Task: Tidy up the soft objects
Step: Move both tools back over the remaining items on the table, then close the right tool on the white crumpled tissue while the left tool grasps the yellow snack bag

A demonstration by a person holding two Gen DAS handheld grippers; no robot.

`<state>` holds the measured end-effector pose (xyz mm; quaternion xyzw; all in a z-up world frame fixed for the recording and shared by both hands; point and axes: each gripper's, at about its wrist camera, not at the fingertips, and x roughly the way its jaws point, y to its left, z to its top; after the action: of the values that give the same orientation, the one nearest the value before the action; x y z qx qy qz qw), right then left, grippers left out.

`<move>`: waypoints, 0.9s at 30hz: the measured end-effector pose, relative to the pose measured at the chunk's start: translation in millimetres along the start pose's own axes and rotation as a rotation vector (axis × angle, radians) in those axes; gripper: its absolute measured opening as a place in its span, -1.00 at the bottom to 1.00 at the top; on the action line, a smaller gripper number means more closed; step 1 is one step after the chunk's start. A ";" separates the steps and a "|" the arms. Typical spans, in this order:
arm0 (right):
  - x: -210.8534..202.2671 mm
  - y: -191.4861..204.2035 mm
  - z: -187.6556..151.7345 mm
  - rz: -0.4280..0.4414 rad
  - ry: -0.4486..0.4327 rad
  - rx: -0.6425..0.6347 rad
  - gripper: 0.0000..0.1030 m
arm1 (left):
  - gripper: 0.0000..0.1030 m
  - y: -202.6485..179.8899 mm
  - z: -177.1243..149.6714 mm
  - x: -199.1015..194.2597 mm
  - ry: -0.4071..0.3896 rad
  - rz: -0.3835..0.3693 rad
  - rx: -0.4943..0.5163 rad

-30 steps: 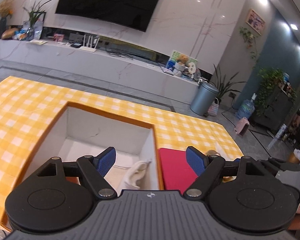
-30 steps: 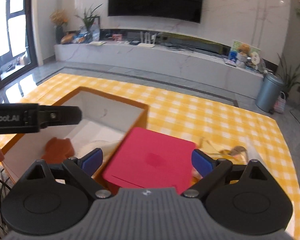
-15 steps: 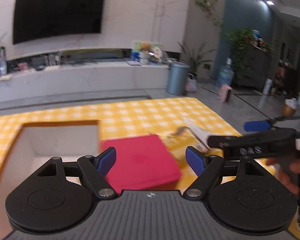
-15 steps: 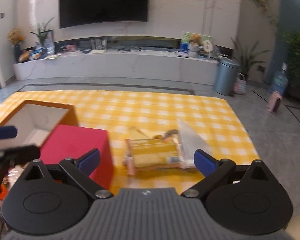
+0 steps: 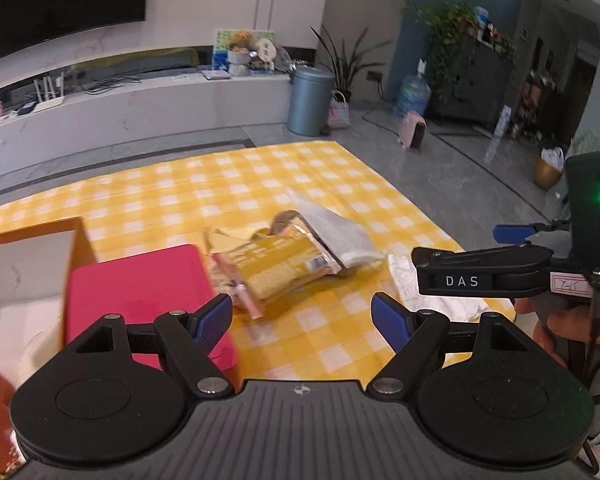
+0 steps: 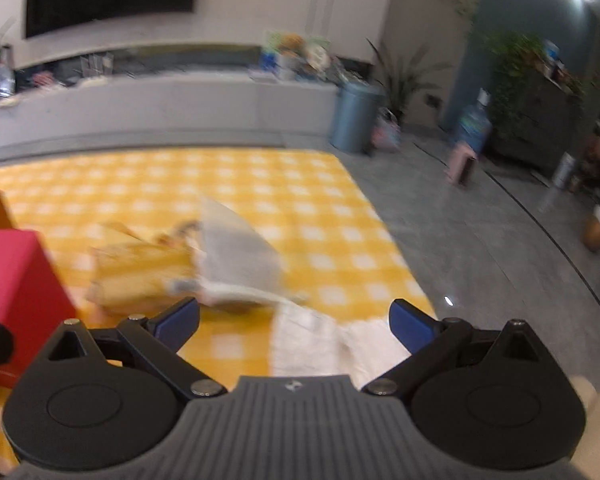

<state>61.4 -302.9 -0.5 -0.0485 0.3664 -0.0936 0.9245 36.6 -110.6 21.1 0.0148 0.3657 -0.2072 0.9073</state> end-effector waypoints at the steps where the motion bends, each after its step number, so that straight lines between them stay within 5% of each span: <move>1: 7.4 -7.2 -1.4 -0.007 0.023 0.023 0.92 | 0.80 -5.3 1.5 6.2 0.008 0.005 0.015; 8: 54.7 -43.1 -15.8 0.070 0.184 0.192 0.92 | 0.80 -17.0 10.2 40.1 0.096 0.042 0.069; 16: 106.3 -50.0 -19.9 0.051 0.327 0.245 0.92 | 0.80 -26.3 22.1 77.7 0.184 0.033 0.123; 23: 131.6 -51.4 -21.7 0.013 0.376 0.267 0.92 | 0.80 -41.3 22.9 129.5 0.302 0.151 0.260; 27: 138.5 -49.2 -23.8 0.016 0.403 0.258 0.92 | 0.80 -49.7 17.5 143.8 0.291 0.218 0.381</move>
<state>137.2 -380.4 -102.6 0.0925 0.5288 -0.1403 0.8320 121.9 -211.6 -56.2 0.2545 0.4428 -0.1691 0.8430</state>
